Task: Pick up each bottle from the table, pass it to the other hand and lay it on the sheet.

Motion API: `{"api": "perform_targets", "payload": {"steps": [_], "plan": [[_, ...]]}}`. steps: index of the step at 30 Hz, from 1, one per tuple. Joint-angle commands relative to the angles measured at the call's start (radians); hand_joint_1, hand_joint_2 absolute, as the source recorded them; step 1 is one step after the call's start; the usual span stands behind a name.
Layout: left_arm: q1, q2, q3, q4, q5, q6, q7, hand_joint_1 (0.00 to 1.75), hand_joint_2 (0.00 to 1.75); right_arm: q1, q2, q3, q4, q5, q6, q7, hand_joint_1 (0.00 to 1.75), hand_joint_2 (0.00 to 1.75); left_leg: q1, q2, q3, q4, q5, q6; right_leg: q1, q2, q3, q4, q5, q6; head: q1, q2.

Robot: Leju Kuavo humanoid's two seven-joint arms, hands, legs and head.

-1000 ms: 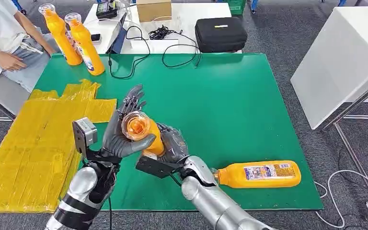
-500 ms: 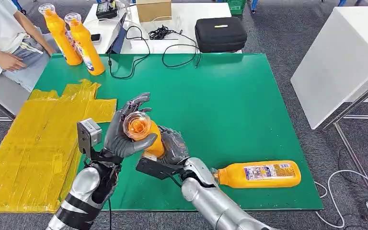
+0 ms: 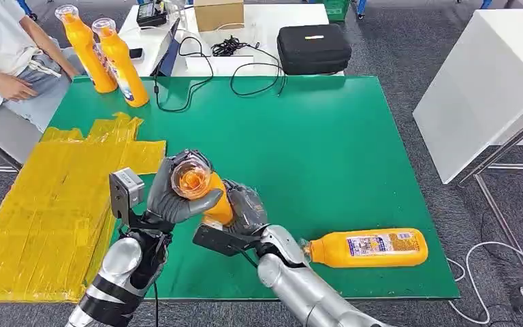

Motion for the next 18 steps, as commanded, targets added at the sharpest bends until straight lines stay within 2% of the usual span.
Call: {"api": "perform_targets", "payload": {"steps": [1, 18], "plan": [[-0.069, -0.031, -0.036, 0.069, 0.001, -0.003, 0.004, 1.75, 1.75, -0.004, 0.017, 0.099, 0.053, 0.022, 0.011, -0.009, 1.75, 1.75, 0.001, -0.002, 0.003, 0.000, -0.001, 0.000, 0.001, -0.003, 0.004, 0.000, -0.002, -0.001, 0.000, 0.000], [-0.050, -0.029, 0.010, 0.047, -0.004, 0.021, -0.007, 1.75, 1.75, 0.011, 0.005, 0.063, 0.011, 0.005, -0.020, -0.005, 1.75, 1.75, 0.001, -0.002, 0.003, 0.000, -0.001, 0.000, 0.001, -0.003, 0.004, 0.000, -0.002, -0.001, 0.000, 0.000]]}}
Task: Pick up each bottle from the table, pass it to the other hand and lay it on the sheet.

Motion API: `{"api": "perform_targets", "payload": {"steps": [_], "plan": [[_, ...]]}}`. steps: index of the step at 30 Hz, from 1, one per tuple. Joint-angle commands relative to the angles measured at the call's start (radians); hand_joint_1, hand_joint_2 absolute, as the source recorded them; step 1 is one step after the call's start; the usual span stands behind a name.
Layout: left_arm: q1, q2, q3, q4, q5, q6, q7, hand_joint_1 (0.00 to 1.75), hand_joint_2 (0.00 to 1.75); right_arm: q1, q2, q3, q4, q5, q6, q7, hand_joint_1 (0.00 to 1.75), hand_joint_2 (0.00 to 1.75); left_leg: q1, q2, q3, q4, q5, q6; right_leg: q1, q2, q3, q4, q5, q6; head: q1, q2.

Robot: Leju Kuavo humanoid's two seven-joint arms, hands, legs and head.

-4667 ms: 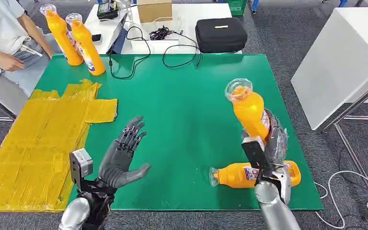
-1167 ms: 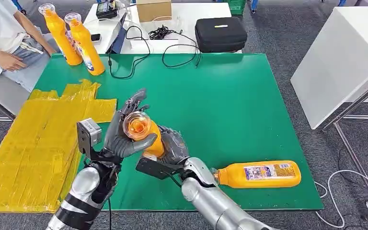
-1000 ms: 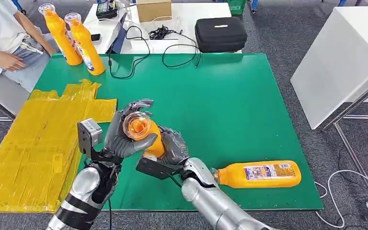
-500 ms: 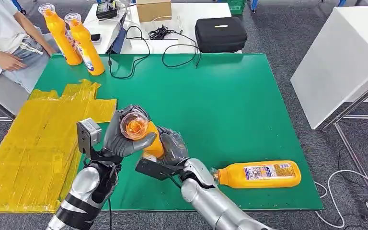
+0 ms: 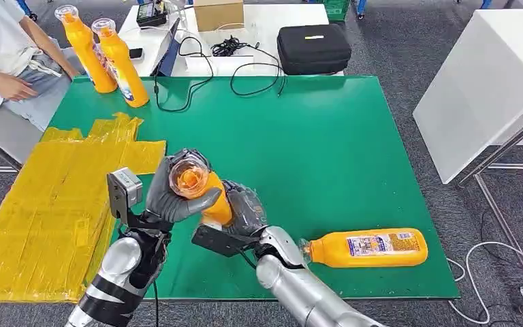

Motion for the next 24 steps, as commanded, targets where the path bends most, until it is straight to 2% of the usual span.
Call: {"api": "perform_targets", "payload": {"steps": [1, 13, 14, 15, 16, 17, 18, 24], "plan": [[-0.049, -0.029, 0.000, 0.046, -0.007, 0.025, -0.003, 1.75, 1.75, 0.007, -0.002, 0.061, 0.005, 0.016, -0.004, -0.006, 1.75, 1.75, 0.000, -0.002, 0.002, 0.000, -0.001, 0.000, 0.001, -0.002, 0.003, 0.000, -0.001, 0.000, 0.000, 0.000], [-0.044, -0.026, 0.010, 0.043, -0.016, 0.042, -0.007, 1.75, 1.75, 0.015, -0.003, 0.051, -0.012, 0.013, -0.017, -0.010, 1.75, 1.75, 0.002, -0.002, 0.005, 0.000, -0.002, 0.000, 0.002, -0.003, 0.006, -0.001, -0.002, -0.001, 0.000, 0.000], [-0.044, -0.026, 0.015, 0.043, -0.018, 0.047, -0.008, 1.75, 1.75, 0.017, -0.004, 0.049, -0.019, 0.012, -0.020, -0.008, 1.68, 1.75, 0.002, -0.002, 0.006, 0.000, -0.002, 0.000, 0.002, -0.004, 0.007, 0.000, -0.003, -0.001, 0.000, 0.000], [-0.044, -0.026, 0.016, 0.043, -0.020, 0.051, -0.008, 1.75, 1.75, 0.018, -0.004, 0.046, -0.021, 0.012, -0.025, -0.007, 1.24, 1.75, 0.001, -0.002, 0.004, 0.000, -0.002, 0.000, 0.001, -0.003, 0.005, -0.001, -0.002, -0.001, 0.000, 0.000], [-0.043, -0.026, 0.017, 0.042, -0.021, 0.052, -0.009, 1.75, 1.75, 0.020, -0.004, 0.044, -0.023, 0.011, -0.027, -0.008, 0.42, 1.75, 0.002, -0.002, 0.007, 0.000, -0.003, 0.000, 0.002, -0.004, 0.008, -0.001, -0.003, -0.001, 0.000, 0.000], [-0.041, -0.026, 0.019, 0.041, -0.022, 0.055, -0.009, 1.75, 1.75, 0.023, -0.004, 0.041, -0.028, 0.011, -0.034, -0.009, 0.14, 1.75, 0.001, -0.002, 0.002, 0.000, -0.001, 0.000, 0.001, -0.003, 0.003, 0.000, -0.001, -0.001, 0.000, 0.000], [-0.038, -0.025, 0.022, 0.040, -0.023, 0.059, -0.010, 1.75, 1.75, 0.025, -0.005, 0.040, -0.030, 0.012, -0.037, -0.010, 0.00, 1.75, 0.001, -0.002, 0.004, 0.000, -0.002, 0.000, 0.001, -0.003, 0.005, -0.001, -0.002, -0.001, 0.000, 0.000], [-0.034, -0.025, 0.026, 0.038, -0.023, 0.064, -0.010, 1.75, 1.75, 0.031, -0.004, 0.035, -0.036, 0.010, -0.046, -0.011, 0.00, 1.75, 0.000, -0.001, 0.002, 0.000, -0.001, 0.000, 0.001, -0.002, 0.003, 0.000, -0.001, 0.000, 0.000, 0.000]]}}
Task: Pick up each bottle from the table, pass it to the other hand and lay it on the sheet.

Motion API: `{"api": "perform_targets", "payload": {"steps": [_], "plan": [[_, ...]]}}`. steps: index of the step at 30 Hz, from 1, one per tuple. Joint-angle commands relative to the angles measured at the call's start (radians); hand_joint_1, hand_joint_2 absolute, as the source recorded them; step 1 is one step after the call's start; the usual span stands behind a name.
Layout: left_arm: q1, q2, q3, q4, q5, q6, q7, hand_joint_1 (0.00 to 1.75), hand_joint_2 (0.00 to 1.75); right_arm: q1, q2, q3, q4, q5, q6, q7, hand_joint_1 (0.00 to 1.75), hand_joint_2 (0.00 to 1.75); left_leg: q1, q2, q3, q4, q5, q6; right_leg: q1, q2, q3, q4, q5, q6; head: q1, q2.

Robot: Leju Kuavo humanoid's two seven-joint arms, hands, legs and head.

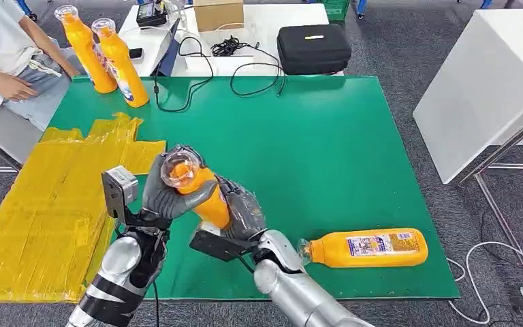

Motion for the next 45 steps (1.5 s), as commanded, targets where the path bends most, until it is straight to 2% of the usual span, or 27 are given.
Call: {"api": "perform_targets", "payload": {"steps": [1, 21, 28, 34, 45], "plan": [[-0.034, -0.016, 0.014, 0.039, -0.003, 0.013, 0.001, 1.75, 1.75, 0.005, -0.007, 0.031, -0.011, -0.002, -0.007, -0.009, 0.00, 1.75, 0.001, -0.001, 0.004, 0.000, -0.002, 0.000, 0.001, -0.002, 0.005, 0.000, -0.002, -0.001, 0.000, 0.000], [-0.026, -0.007, 0.043, 0.039, -0.023, 0.047, -0.008, 1.75, 1.75, 0.030, -0.013, -0.005, -0.068, -0.049, -0.031, -0.034, 0.00, 1.75, 0.000, -0.001, 0.002, 0.000, -0.001, 0.000, 0.000, -0.001, 0.002, 0.000, -0.001, 0.000, 0.000, 0.000], [-0.042, 0.004, 0.075, 0.043, -0.096, 0.138, -0.027, 1.75, 1.75, 0.064, -0.020, -0.029, -0.146, -0.088, -0.061, -0.061, 0.00, 1.75, 0.000, -0.001, 0.001, 0.000, 0.000, 0.000, 0.000, -0.002, 0.002, 0.000, -0.001, 0.000, 0.000, 0.000], [-0.048, 0.022, 0.141, 0.028, -0.222, 0.289, -0.039, 1.75, 1.75, 0.112, -0.057, -0.058, -0.300, -0.102, -0.111, -0.078, 0.00, 1.75, 0.000, -0.001, 0.001, 0.000, 0.000, 0.000, 0.000, -0.002, 0.001, 0.000, -0.001, 0.000, 0.000, 0.000], [-0.049, 0.021, 0.141, 0.031, -0.229, 0.296, -0.040, 1.75, 1.75, 0.114, -0.058, -0.061, -0.306, -0.103, -0.114, -0.078, 0.00, 1.75, 0.001, -0.001, 0.002, 0.000, -0.001, 0.000, 0.001, -0.002, 0.003, 0.000, -0.001, 0.000, 0.000, 0.000]]}}
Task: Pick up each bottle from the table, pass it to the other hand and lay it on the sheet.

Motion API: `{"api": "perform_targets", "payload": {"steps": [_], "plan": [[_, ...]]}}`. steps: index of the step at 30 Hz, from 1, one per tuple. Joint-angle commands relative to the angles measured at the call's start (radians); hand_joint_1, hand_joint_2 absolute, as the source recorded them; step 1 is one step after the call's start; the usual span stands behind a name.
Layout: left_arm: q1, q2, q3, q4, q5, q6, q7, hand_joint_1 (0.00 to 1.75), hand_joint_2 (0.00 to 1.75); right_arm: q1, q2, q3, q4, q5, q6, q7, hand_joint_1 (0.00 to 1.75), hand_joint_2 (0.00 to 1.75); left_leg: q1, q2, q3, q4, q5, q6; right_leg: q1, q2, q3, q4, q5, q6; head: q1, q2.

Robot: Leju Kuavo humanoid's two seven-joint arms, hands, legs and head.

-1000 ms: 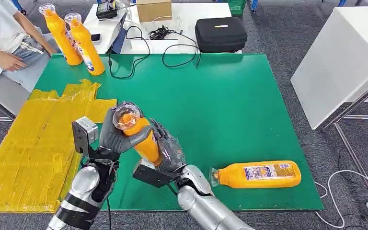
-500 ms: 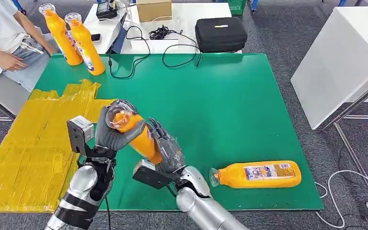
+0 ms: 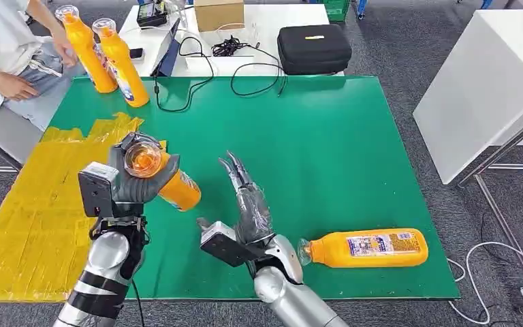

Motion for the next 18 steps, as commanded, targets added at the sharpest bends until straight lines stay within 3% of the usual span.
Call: {"api": "perform_targets", "payload": {"steps": [1, 7, 11, 14, 15, 18], "plan": [[-0.050, 0.016, 0.024, 0.041, -0.053, 0.057, 0.001, 1.75, 1.75, 0.004, -0.041, -0.022, -0.067, -0.006, -0.030, -0.019, 0.00, 1.75, 0.001, -0.001, 0.004, 0.000, -0.002, 0.000, 0.001, -0.003, 0.005, -0.001, -0.002, -0.001, 0.000, 0.000], [-0.050, 0.023, 0.063, 0.056, -0.181, 0.158, 0.000, 1.75, 1.75, 0.058, -0.085, -0.040, -0.272, -0.011, -0.028, -0.018, 0.00, 1.75, 0.001, -0.002, 0.002, 0.000, -0.001, 0.000, 0.001, -0.003, 0.003, 0.000, -0.001, -0.001, 0.000, 0.000], [-0.050, 0.010, 0.090, 0.079, -0.469, 0.360, 0.019, 1.75, 1.75, 0.087, -0.095, -0.026, -0.361, -0.002, -0.022, -0.024, 0.00, 1.75, 0.000, -0.002, 0.001, 0.000, 0.000, 0.000, 0.001, -0.002, 0.002, 0.000, -0.001, 0.000, 0.000, 0.000], [-0.029, -0.065, 0.227, 0.052, -0.766, 0.362, 0.019, 1.75, 1.75, 0.103, -0.100, -0.017, -0.406, 0.002, -0.025, -0.028, 0.00, 1.75, 0.001, -0.001, 0.004, 0.000, -0.002, 0.000, 0.001, -0.002, 0.005, 0.000, -0.002, -0.001, 0.000, 0.000], [-0.017, -0.123, 0.320, 0.026, -0.937, 0.362, -0.010, 1.75, 1.75, 0.109, -0.104, -0.015, -0.424, 0.004, -0.029, -0.030, 0.00, 1.75, 0.001, 0.000, 0.002, 0.000, -0.001, 0.000, 0.001, -0.001, 0.003, 0.000, -0.001, 0.000, 0.000, 0.000], [-0.010, -0.172, 0.406, 0.008, -1.112, 0.362, -0.034, 1.75, 1.75, 0.122, -0.115, -0.019, -0.464, 0.004, -0.044, -0.035, 0.00, 1.75, 0.000, -0.001, 0.001, 0.000, -0.001, 0.000, 0.000, -0.001, 0.002, 0.000, -0.001, 0.000, 0.000, 0.000]]}}
